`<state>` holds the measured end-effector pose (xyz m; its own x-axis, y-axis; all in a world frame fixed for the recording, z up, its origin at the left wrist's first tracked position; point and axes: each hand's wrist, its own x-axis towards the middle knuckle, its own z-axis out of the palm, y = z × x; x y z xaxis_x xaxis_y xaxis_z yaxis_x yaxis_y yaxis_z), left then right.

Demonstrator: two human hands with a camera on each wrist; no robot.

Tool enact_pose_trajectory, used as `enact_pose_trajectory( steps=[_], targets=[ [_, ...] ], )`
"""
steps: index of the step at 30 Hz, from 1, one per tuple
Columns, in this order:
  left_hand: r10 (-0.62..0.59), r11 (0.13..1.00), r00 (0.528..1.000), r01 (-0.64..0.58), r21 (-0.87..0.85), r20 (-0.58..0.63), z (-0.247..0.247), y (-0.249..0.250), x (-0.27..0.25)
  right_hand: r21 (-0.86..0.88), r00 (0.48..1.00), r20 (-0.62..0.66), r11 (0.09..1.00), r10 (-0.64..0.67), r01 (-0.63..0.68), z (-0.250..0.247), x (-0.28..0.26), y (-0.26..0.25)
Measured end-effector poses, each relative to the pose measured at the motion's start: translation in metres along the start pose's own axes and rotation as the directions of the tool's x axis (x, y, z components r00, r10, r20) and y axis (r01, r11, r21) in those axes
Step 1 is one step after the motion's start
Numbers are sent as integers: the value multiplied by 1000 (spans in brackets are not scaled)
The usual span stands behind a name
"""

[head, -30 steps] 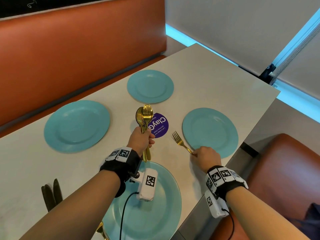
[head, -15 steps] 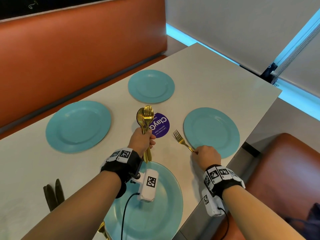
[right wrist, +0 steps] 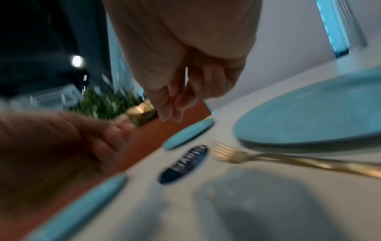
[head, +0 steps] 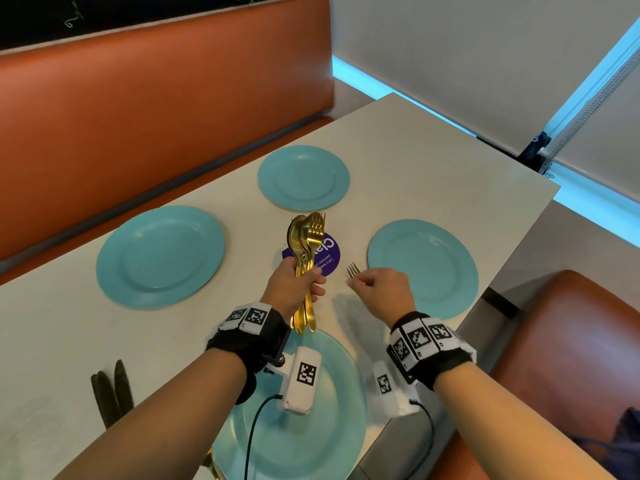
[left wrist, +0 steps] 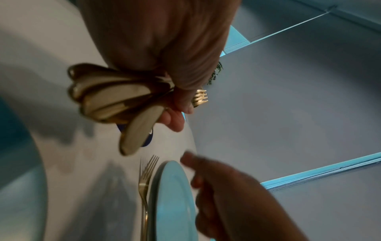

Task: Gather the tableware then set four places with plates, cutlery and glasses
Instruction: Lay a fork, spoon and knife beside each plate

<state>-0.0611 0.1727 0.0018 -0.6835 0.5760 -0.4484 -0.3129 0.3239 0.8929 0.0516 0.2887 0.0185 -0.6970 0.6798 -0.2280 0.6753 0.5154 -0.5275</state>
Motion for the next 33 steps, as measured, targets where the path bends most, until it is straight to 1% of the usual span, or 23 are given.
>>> enact_pose_trajectory(
  steps=[2,4,5,6,8,11,13,15,16,18,21,23,25,27,29,31,33],
  targets=[
    [27,1000,999,-27,-2,40,3,3,-4,156,999,33,988,-20,15,-3,3,-23],
    [54,999,995,-54,-4,88,4,6,-10,246,998,63,969,-11,-5,-4,5,-38],
    [64,998,992,-64,-7,110,4,7,-13,261,997,72,965,-1,-17,-5,6,-43],
    [68,998,989,-67,-13,128,4,8,-17,253,997,79,967,8,-28,-4,7,-46],
    [66,998,986,-64,-18,151,0,9,-23,183,997,79,983,20,-35,-3,6,-51],
    [52,998,982,-47,-36,179,-11,8,-32,46,1000,6,999,-4,4,-1,-1,-57],
    [43,999,978,-38,-27,203,-20,7,-37,-16,993,-53,994,-105,104,2,-9,-61],
    [34,999,974,-33,-7,222,-28,8,-42,-48,969,-53,969,-243,241,3,-20,-65],
    [33,999,972,-35,4,233,-32,9,-45,-87,949,-28,946,-315,312,3,-25,-66],
    [36,999,967,-44,26,252,-41,11,-52,-184,908,26,891,-418,416,4,-34,-69],
    [23,997,974,-39,70,226,-54,8,-63,-327,862,141,799,-486,504,3,-47,-77],
    [7,990,981,-34,134,195,-63,2,-67,-384,826,229,732,-515,563,4,-54,-86],
    [4,980,980,-43,195,199,-71,-3,-72,-419,792,308,672,-528,611,6,-60,-97],
    [-3,974,977,-46,223,215,-80,-7,-78,-462,766,386,611,-514,643,10,-64,-107],
    [-15,969,973,-43,242,232,-88,-10,-83,-488,749,448,569,-488,662,15,-65,-114],
    [-27,967,973,-33,252,230,-96,-9,-85,-478,743,483,572,-464,667,21,-61,-118],
    [-41,968,984,-4,251,172,-104,-2,-82,-468,759,494,606,-424,644,24,-53,-119]
  ],
)
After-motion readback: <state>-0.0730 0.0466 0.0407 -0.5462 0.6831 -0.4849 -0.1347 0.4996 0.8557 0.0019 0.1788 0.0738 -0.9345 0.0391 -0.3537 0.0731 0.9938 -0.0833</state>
